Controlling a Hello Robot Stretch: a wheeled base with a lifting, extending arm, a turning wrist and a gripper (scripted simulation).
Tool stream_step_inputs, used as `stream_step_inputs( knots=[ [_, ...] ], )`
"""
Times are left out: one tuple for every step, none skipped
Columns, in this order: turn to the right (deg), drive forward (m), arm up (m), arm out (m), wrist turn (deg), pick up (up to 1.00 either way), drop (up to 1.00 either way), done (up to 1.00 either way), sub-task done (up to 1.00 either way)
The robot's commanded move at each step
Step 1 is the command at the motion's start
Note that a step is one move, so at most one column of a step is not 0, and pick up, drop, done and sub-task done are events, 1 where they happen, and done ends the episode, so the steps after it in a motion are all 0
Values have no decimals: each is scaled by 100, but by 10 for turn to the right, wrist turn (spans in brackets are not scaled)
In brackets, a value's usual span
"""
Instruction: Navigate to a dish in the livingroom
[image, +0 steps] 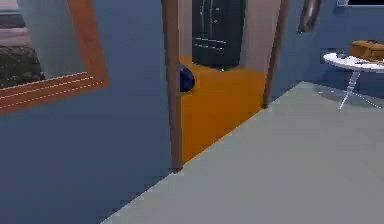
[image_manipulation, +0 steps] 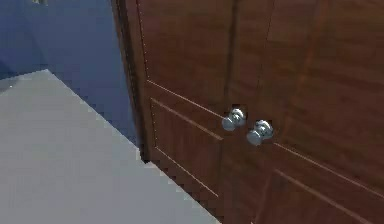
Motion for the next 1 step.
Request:
stream_step_inputs(
  knots=[
    [420, 0, 0, 0, 0, 0, 0, 0, 0]
  ],
)
